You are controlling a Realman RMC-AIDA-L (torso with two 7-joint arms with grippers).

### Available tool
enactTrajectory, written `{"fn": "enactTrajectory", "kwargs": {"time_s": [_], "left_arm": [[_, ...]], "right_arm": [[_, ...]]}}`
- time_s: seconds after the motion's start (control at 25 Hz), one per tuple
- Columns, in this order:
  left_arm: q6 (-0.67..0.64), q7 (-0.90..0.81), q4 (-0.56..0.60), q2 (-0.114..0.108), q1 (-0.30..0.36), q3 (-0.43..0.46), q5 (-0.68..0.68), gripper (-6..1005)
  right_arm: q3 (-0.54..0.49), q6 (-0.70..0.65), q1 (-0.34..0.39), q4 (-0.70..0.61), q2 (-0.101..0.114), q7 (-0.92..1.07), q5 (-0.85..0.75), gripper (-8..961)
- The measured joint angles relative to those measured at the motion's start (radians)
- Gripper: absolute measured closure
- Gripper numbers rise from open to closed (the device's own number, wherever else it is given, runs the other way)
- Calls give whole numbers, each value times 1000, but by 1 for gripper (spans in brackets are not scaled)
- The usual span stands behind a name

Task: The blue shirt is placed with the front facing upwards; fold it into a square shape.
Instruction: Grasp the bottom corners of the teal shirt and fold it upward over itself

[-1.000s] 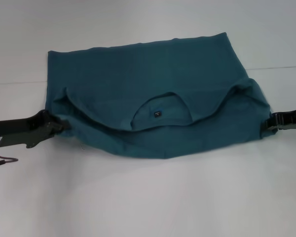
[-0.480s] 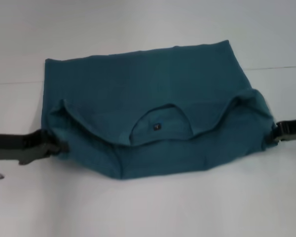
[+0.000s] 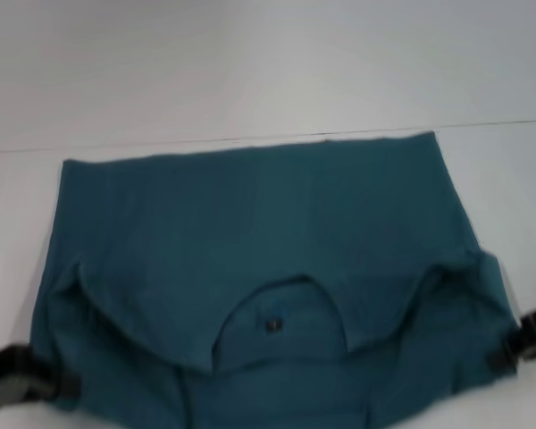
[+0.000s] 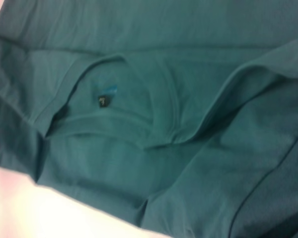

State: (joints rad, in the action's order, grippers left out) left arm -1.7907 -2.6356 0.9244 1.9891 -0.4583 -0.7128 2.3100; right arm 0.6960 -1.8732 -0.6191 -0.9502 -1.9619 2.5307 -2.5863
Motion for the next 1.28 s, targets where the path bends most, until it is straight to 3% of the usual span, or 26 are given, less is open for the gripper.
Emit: {"fn": "enactTrajectory", "kwargs": {"time_s": [0.28, 0.6, 0.84, 0.92, 1.28], "left_arm": [[-110, 4, 66, 13, 84, 7, 23, 979], [-207, 57, 58, 7, 66, 81, 20, 979], [-221, 66, 1, -40, -1, 173, 17, 979], [-196, 45, -49, -73, -51, 198, 22, 978], [-104, -34, -141, -131, -174, 197, 25, 978]], "right_arm": [[-22, -97, 75, -34, -11, -3, 13, 915], [-75, -107, 90, 15, 10, -73, 57, 916], [-213, -85, 78, 45, 71, -86, 236, 914], [-275, -42, 67, 81, 97, -70, 269, 915], [-330, 108, 58, 145, 118, -55, 295, 908]]}}
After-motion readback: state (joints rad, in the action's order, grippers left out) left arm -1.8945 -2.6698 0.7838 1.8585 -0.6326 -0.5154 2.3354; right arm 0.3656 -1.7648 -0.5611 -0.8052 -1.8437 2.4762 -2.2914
